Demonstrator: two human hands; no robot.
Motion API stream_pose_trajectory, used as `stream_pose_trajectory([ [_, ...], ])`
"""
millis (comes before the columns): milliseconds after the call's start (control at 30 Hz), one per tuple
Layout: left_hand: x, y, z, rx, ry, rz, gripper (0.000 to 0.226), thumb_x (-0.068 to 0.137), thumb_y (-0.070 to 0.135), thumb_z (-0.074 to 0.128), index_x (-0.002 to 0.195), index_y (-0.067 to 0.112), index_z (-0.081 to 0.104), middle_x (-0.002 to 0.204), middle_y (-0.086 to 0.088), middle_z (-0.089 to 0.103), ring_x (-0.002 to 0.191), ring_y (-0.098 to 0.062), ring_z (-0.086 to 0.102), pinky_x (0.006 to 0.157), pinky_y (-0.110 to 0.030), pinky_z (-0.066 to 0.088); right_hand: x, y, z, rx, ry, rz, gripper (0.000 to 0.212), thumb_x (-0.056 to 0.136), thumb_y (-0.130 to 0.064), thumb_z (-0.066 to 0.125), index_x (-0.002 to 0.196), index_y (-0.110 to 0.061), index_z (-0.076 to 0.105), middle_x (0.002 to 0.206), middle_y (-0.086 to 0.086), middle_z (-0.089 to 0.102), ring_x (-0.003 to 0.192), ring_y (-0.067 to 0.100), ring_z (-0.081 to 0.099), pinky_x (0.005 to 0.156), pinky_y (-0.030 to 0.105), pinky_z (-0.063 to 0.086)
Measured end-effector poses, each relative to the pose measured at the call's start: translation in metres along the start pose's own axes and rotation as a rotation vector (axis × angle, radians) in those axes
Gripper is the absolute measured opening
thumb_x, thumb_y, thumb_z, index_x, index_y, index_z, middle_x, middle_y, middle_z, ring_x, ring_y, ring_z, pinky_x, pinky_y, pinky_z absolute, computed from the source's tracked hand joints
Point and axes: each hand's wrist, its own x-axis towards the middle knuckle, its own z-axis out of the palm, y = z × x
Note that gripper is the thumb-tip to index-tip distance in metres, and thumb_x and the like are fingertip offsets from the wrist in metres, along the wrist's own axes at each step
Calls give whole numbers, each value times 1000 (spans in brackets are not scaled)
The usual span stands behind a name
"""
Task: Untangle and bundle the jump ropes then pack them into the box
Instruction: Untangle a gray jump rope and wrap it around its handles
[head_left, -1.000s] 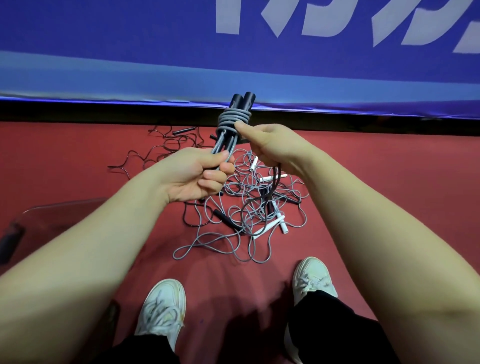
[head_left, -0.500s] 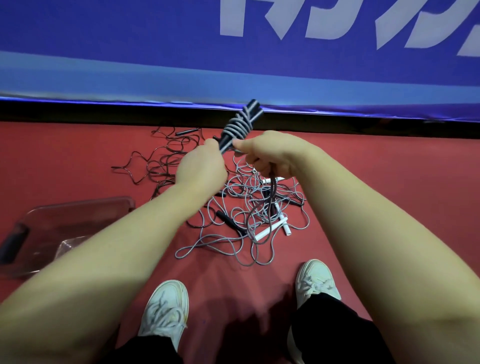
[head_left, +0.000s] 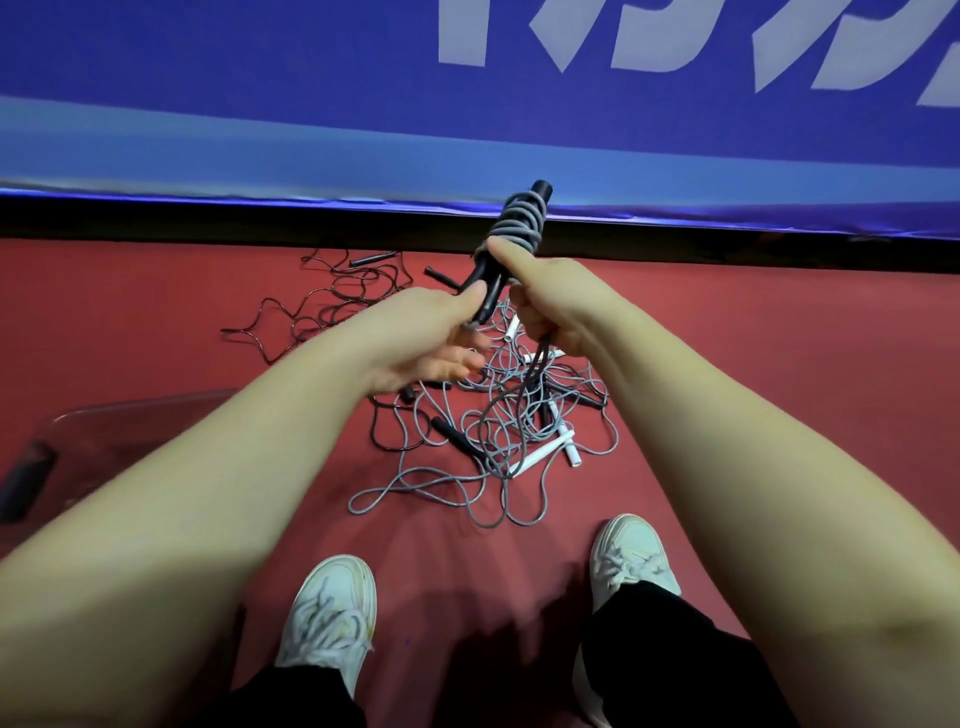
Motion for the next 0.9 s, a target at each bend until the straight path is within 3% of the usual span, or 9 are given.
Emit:
stream_pose_trajectory([
  [67, -6, -2, -7, -237, -100, -59, 25, 99, 30, 44, 97, 7, 53, 80, -10, 67, 53, -11, 58, 43, -18, 46, -1, -2, 2, 23, -70, -49, 36, 89, -45, 55, 67, -21, 40, 50, -5, 24, 42, 9, 15, 46, 26, 11],
  [167, -11, -4, -13, -426, -204, -60, 28, 96, 29, 42, 99, 4, 54, 71, 0, 59, 44, -1, 43, 36, -10, 33, -4, -6, 1, -2, -132, -72, 35, 91, -48, 51, 70, -21, 42, 45, -9, 25, 40, 7, 16, 41, 22, 12],
  [300, -14, 2, -16, -430, -312, -91, 50, 79, 51, 45, 100, 6, 55, 70, 2, 55, 41, -1, 39, 34, -8, 32, -6, -4, -5, -21, -168, -96, 36, 92, -48, 50, 69, -21, 42, 44, -10, 30, 39, 6, 17, 40, 21, 12],
  [433, -14, 2, -14, -394, -325, -134, 40, 79, 44, 47, 94, 8, 55, 63, 4, 50, 36, 1, 36, 33, -7, 30, -8, -5, -3, -60, -236, -122, 38, 94, -47, 47, 68, -20, 42, 54, -4, 31, 40, 6, 17, 41, 20, 10],
  [500, -14, 3, -14, -315, -276, -75, 26, 88, 36, 47, 85, 11, 51, 57, 6, 45, 35, 1, 32, 32, -8, 25, -8, -4, -4, -74, -273, -123, 37, 94, -48, 45, 68, -21, 40, 50, -9, 29, 42, 6, 15, 44, 22, 9],
  [600, -11, 5, -11, -142, -107, 53, 26, 100, 28, 41, 79, 13, 46, 51, 8, 37, 33, 1, 26, 34, -11, 16, -8, -4, -13, -106, -348, -102, 35, 95, -46, 43, 74, -20, 50, 54, -9, 27, 49, 7, 17, 54, 27, 7],
  [700, -6, 7, -10, -96, 18, 125, 25, 101, 25, 40, 81, 12, 48, 53, 7, 36, 33, 0, 26, 35, -13, 15, -8, -1, -22, -119, -396, -60, 31, 98, -38, 41, 90, -14, 60, 57, -8, 34, 49, 6, 29, 52, 21, 20],
  [800, -2, 11, -17, -175, 144, 121, 26, 102, 23, 39, 78, 13, 44, 49, 7, 38, 32, 0, 27, 32, -12, 17, -9, 2, -22, -140, -369, -53, 31, 102, -28, 36, 93, -12, 61, 54, -8, 37, 48, 6, 36, 50, 17, 29],
  [900, 1, 8, -22, 172, 260, 205, 27, 101, 23, 38, 76, 15, 45, 59, 2, 41, 37, -4, 31, 36, -16, 25, -13, -8, -23, -274, -235, -123, 33, 101, -28, 39, 83, -13, 62, 52, -8, 35, 47, 8, 34, 47, 18, 30],
])
